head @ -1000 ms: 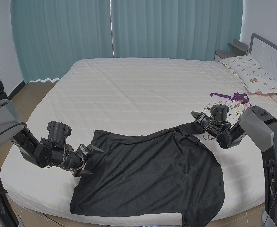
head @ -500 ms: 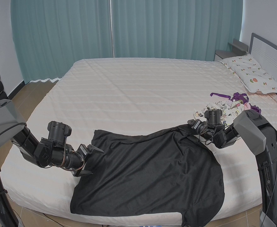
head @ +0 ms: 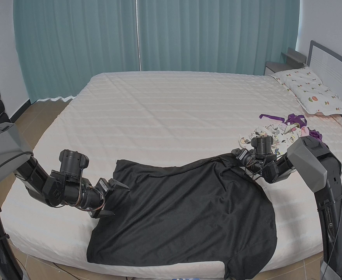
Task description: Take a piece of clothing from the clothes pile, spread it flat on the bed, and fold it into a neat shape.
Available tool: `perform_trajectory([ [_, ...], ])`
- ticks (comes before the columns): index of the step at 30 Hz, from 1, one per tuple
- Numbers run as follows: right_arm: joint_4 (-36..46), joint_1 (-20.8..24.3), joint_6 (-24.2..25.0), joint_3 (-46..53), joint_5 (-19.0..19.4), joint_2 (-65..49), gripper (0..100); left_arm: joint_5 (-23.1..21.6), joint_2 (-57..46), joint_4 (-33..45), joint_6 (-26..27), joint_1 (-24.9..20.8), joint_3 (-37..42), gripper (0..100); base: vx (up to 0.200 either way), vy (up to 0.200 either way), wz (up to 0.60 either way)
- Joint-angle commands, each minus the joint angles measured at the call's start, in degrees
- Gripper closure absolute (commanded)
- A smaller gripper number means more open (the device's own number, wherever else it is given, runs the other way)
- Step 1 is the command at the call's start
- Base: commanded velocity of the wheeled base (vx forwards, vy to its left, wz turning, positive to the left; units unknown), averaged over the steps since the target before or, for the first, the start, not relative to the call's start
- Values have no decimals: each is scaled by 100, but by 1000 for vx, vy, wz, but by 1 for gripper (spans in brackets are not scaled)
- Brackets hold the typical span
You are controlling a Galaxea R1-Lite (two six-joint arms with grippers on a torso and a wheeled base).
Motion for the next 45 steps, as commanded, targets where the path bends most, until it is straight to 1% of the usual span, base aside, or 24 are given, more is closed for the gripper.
perform_trajectory([
  [1,-267,113,1129,-1056,-12,-40,0,-1,9,6,-19,-1,-45,0,0,0,0],
  [2,-258,78,1323,-1294,-12,-76,0,-1,18,-3,-19,-1,-45,0,0,0,0],
  [3,-258,78,1323,-1294,-12,-76,0,-1,18,-3,-19,-1,-45,0,0,0,0],
  [4,-241,25,1516,-1592,14,-102,0,-1,18,-3,-19,-1,-45,0,0,0,0],
  [5,-232,-19,1560,-1777,14,-67,0,-1,9,6,-19,-1,-45,0,0,0,0],
  [9,-179,-116,1551,-2181,-39,223,0,-1,18,-3,-19,-1,-45,0,0,0,0],
  [12,-65,-142,1498,-2137,-65,285,0,-1,18,-3,-19,-1,-45,0,0,0,0],
  [16,-74,-168,1076,-1874,-267,294,0,16,18,-3,-10,-1,-45,0,0,0,0],
  [22,-293,-98,356,-1250,-267,144,0,16,18,-3,-10,-1,-45,0,0,0,0],
  [25,-320,-10,145,-977,-250,56,0,-1,18,-3,-10,-1,-45,0,0,0,0],
  [29,-285,174,154,-837,-206,-58,0,16,18,-3,-10,-1,-45,0,0,0,0],
  [30,-258,297,162,-749,-214,-102,0,16,18,-3,-10,-1,-45,0,0,0,0],
  [31,-258,297,162,-749,-214,-102,0,16,18,-3,-10,-1,-45,0,0,0,0],
  [33,-258,579,162,-626,-214,-128,0,16,18,-3,-10,-1,-37,0,0,0,0],
  [37,-232,781,162,-670,-214,-120,0,16,18,-3,-2,-10,-28,0,0,0,0],
  [41,-100,860,215,-634,-250,-137,0,16,18,-3,-2,-10,-37,0,0,0,0],
  [43,14,869,303,-626,-267,-155,0,16,18,-3,-2,-10,-37,0,0,0,0],
  [45,225,869,505,-626,-267,-190,0,16,18,-3,-2,-10,-37,0,0,0,0],
])
